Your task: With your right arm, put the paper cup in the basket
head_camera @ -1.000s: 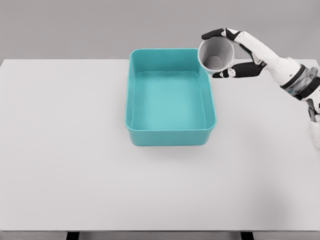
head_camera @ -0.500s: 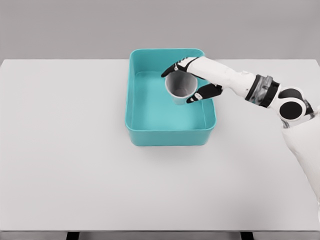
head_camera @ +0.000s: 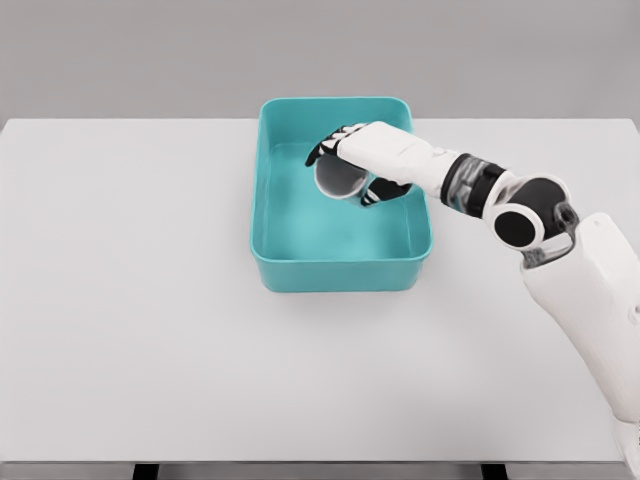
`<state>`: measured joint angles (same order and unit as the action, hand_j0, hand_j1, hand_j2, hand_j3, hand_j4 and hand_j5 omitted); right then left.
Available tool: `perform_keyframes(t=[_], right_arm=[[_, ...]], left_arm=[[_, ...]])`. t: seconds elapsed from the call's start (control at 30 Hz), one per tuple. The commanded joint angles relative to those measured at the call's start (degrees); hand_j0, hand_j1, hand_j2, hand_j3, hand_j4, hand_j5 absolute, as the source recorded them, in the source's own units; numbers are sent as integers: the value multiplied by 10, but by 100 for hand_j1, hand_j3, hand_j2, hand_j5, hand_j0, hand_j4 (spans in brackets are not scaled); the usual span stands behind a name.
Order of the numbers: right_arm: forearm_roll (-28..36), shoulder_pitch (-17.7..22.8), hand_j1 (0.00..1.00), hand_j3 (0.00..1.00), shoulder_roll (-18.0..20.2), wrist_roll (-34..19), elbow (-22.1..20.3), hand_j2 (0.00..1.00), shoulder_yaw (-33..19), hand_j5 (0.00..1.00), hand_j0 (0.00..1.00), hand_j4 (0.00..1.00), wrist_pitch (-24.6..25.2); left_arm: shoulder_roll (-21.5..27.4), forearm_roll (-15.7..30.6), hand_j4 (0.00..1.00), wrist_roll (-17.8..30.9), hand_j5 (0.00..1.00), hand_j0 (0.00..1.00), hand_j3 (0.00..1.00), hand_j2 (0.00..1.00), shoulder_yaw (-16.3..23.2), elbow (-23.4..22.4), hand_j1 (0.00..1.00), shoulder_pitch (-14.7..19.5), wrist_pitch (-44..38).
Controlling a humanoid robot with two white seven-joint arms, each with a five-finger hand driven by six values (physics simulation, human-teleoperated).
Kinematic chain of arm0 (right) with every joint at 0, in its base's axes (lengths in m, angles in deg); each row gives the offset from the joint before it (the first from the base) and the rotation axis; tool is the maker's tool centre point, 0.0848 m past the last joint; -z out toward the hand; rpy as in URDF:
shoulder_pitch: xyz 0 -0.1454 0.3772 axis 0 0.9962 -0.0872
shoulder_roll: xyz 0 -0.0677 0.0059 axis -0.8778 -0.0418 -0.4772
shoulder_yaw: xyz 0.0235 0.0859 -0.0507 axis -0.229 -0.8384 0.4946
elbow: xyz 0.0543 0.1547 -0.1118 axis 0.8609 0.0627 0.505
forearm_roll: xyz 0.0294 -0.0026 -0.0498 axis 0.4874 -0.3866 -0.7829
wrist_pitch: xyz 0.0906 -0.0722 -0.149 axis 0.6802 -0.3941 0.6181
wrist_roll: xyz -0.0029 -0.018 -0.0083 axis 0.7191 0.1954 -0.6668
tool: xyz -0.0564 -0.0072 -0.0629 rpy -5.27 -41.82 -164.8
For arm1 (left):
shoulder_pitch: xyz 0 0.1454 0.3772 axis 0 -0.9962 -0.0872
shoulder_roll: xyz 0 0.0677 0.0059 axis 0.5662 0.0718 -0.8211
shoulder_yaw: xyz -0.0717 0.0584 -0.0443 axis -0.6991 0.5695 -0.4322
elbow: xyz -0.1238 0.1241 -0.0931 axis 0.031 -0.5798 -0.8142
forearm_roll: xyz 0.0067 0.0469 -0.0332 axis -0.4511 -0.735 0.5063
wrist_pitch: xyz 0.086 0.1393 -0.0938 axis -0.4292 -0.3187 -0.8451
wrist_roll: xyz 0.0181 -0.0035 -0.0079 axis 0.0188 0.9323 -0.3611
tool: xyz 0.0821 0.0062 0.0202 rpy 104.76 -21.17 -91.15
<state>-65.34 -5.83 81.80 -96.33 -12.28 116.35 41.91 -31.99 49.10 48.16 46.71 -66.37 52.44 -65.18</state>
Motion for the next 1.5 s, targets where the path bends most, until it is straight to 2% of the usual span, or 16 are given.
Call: perform_keyframes(t=[0.0,0.07,0.17,0.2,0.23,0.4,0.47,0.63,0.7,0.77,0.87,0.93,1.03,1.23,1.37,1.47], right_arm=[[-53,0,73,73,-4,0,-7,73,39,73,73,73,20],[-85,-6,74,74,-4,0,-8,74,67,74,74,74,40],[-89,-6,74,74,-4,0,-10,74,68,74,74,74,41],[-89,-7,76,76,-2,0,-11,76,68,76,76,76,41],[-89,-6,99,99,-2,0,-19,99,68,99,99,99,40],[-71,-5,100,100,-1,0,-54,100,51,100,100,100,40],[-28,-4,100,100,-2,0,-54,100,35,100,100,100,38],[88,3,100,100,6,0,-56,100,-54,100,100,100,15],[136,14,100,100,17,0,-53,100,-119,100,100,100,0],[240,32,100,100,27,0,-36,100,-198,100,100,100,0],[360,56,100,100,42,0,24,100,-271,100,100,100,0],[358,84,100,100,46,0,45,100,-308,100,100,100,0],[313,128,100,100,49,0,47,100,-321,100,100,100,4],[312,152,100,100,41,0,62,100,-322,100,100,100,5],[311,154,100,100,44,0,92,100,-323,100,100,100,-1],[312,154,100,100,44,0,93,100,-323,100,100,100,0]], left_arm=[[0,0,100,0,100,100,100,100,0,0,100,-1,0],[0,0,100,0,100,100,100,100,0,0,100,0,0],[0,0,100,0,100,100,100,100,0,0,100,0,0],[0,0,100,0,100,100,100,100,-1,0,100,0,0],[0,0,100,0,100,100,100,100,0,0,100,0,0],[0,0,100,0,100,100,100,100,0,0,100,0,0],[0,0,100,0,100,100,100,100,0,0,100,-1,0],[0,0,100,0,100,100,100,100,0,0,100,0,0],[0,0,100,0,100,100,100,100,0,0,100,0,0],[0,0,100,0,100,100,100,100,0,0,100,0,0],[0,0,100,0,100,100,100,100,0,0,100,0,0],[0,0,100,0,100,100,100,100,0,0,100,0,0],[0,0,100,0,100,100,100,100,0,0,100,0,0],[0,0,100,0,100,100,100,100,0,0,100,0,0],[0,0,100,0,100,100,100,100,0,0,100,0,0],[0,0,100,0,100,100,100,100,0,0,100,-1,0]])
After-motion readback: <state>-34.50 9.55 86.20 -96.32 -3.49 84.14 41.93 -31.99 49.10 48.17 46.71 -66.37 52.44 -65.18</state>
